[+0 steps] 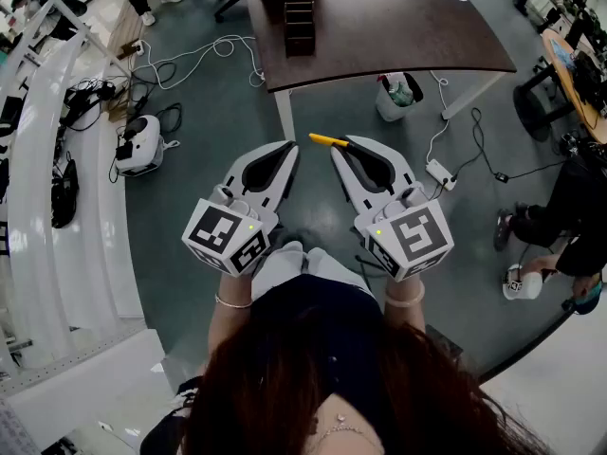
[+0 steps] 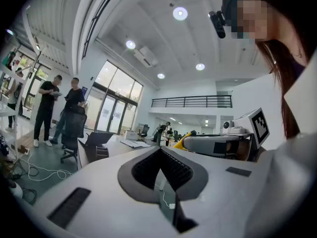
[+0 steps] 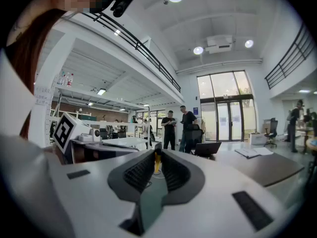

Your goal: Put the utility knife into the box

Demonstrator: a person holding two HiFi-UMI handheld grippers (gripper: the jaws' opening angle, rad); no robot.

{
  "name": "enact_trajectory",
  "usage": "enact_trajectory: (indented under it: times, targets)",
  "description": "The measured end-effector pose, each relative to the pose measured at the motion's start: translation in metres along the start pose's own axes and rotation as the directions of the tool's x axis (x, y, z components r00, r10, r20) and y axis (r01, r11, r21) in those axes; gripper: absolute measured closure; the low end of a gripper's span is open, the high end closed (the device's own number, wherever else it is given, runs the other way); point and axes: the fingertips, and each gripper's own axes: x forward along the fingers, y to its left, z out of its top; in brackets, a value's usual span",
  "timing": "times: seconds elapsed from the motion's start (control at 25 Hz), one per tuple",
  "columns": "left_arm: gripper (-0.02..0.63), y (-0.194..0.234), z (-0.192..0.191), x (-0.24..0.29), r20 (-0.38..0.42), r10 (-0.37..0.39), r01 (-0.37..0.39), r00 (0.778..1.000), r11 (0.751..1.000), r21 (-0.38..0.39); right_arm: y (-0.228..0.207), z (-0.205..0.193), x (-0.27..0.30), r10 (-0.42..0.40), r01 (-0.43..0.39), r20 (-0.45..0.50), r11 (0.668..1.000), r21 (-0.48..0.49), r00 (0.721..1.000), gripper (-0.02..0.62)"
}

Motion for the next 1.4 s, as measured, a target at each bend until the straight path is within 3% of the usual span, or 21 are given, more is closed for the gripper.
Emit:
enact_trajectory:
  times: [0.56,0.92,1.2,1.4]
  targets:
    - [0.604,0.0,-0.003,0.01,0.001,-0.009,0.009,1.0,1.0,0.0,-0.01,0.003,0.0,0.005,-0.005,0.028,1.0,0.014,1.0,0.541]
    - [0.604,0.009,-0.008,0.018,-0.004,0.026,-0.026,1.0,1.0,-0.009,-0.025,-0.001,0.013,0.039,-0.04,0.036,0.999,0.029,0.999,0.541]
    - [0.604,0.05,-0.01,0.042,-0.01,0.049,-0.049,0.999,0.999,-0.019,-0.044,-0.01,0.049,0.062,-0.063,0.029,0.997,0.05,0.998,0.541]
    - [0.604,0.099,0.001,0.074,0.003,0.018,-0.018,1.0,1.0,-0.004,-0.068,-0.004,0.097,0.039,-0.04,0.027,0.999,0.035,0.999,0.541]
